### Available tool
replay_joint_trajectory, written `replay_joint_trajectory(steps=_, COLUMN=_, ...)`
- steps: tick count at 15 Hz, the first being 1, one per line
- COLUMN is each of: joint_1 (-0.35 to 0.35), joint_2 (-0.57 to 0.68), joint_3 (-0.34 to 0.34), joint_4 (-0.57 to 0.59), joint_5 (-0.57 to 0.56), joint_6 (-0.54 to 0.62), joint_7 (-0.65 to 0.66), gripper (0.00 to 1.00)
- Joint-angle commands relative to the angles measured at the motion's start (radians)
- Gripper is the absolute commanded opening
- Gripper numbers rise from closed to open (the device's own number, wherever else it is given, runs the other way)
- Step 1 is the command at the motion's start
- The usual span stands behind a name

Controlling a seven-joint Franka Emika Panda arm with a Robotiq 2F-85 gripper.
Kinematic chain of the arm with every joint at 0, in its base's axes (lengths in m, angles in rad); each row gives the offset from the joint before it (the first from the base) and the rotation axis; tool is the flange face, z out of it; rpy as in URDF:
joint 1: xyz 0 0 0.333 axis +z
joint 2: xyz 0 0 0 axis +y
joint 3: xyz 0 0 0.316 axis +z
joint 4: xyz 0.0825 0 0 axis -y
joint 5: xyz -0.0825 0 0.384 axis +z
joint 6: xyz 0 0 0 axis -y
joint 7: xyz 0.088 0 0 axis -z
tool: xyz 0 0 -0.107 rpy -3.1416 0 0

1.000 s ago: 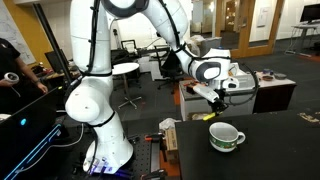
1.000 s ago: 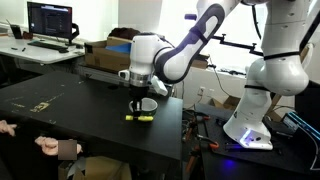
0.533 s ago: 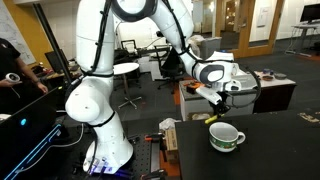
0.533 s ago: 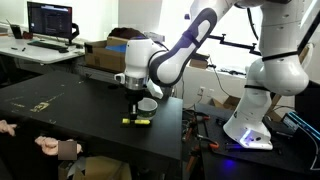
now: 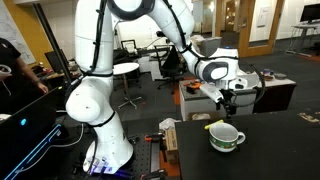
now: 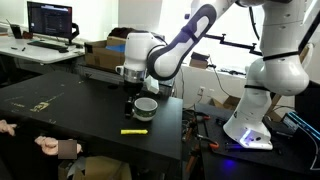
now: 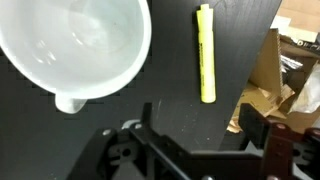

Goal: Move the marker to the left side of the mug

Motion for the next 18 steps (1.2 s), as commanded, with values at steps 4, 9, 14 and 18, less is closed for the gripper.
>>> replay_joint_trajectory(steps=4, joint_1=0.015, joint_2=-0.247, joint_3=-0.070, joint_4=-0.161, joint_5=-0.043, joint_6=0.017, joint_7=0.221, gripper=1.00)
replay_joint_trajectory(steps=9, joint_1=-0.019, joint_2=-0.394, joint_3=-0.080, joint_4=-0.266, joint_5=-0.076, joint_6=0.020, joint_7=0.383, gripper=1.00)
replay_joint_trajectory(steps=14, joint_1=-0.086, joint_2=-0.480, joint_3=-0.051, joint_4=-0.348, joint_5=-0.177, joint_6=0.000, joint_7=0.605, gripper=1.00)
replay_joint_trajectory(steps=18, joint_1=-0.107, joint_2=-0.457, joint_3=-0.037, joint_4=-0.350, joint_5=-0.178, joint_6=0.001, joint_7=0.605, gripper=1.00)
